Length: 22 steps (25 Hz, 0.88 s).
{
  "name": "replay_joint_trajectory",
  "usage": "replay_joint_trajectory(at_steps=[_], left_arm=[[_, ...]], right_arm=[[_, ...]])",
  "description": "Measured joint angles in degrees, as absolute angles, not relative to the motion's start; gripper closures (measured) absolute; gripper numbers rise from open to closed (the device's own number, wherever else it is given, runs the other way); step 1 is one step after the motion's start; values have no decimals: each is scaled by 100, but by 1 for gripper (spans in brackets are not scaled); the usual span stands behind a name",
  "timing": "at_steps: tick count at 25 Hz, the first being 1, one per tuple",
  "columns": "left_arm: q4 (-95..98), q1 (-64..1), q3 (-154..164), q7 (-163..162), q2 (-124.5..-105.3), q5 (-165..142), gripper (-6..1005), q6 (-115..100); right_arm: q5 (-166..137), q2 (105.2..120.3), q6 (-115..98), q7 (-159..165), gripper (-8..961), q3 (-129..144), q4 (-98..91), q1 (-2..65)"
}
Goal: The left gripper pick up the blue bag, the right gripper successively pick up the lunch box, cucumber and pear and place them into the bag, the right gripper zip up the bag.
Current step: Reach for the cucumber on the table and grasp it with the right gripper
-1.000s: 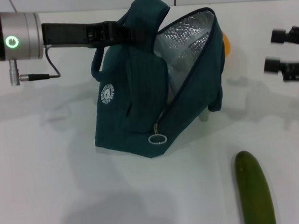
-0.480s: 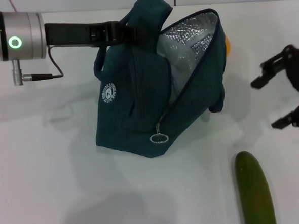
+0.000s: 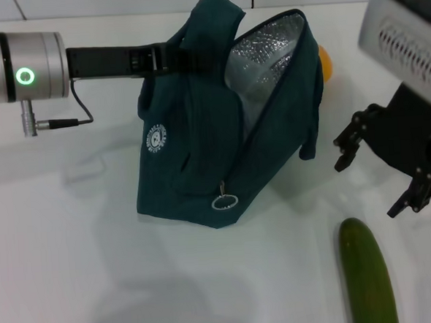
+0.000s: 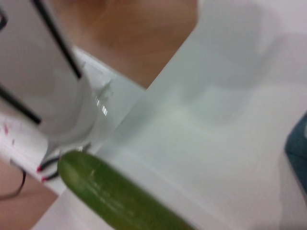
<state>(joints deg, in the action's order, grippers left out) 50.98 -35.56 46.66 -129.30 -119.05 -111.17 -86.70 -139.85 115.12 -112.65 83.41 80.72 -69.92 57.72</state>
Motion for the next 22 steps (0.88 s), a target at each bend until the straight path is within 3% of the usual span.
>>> replay_joint_trajectory(at_steps=[22], left_arm=[[4935, -3238, 4704, -12570, -11962, -10531, 932, -8647]], right_arm=[[-13631, 11615, -10848, 7516, 112, 10708, -7391, 5736]])
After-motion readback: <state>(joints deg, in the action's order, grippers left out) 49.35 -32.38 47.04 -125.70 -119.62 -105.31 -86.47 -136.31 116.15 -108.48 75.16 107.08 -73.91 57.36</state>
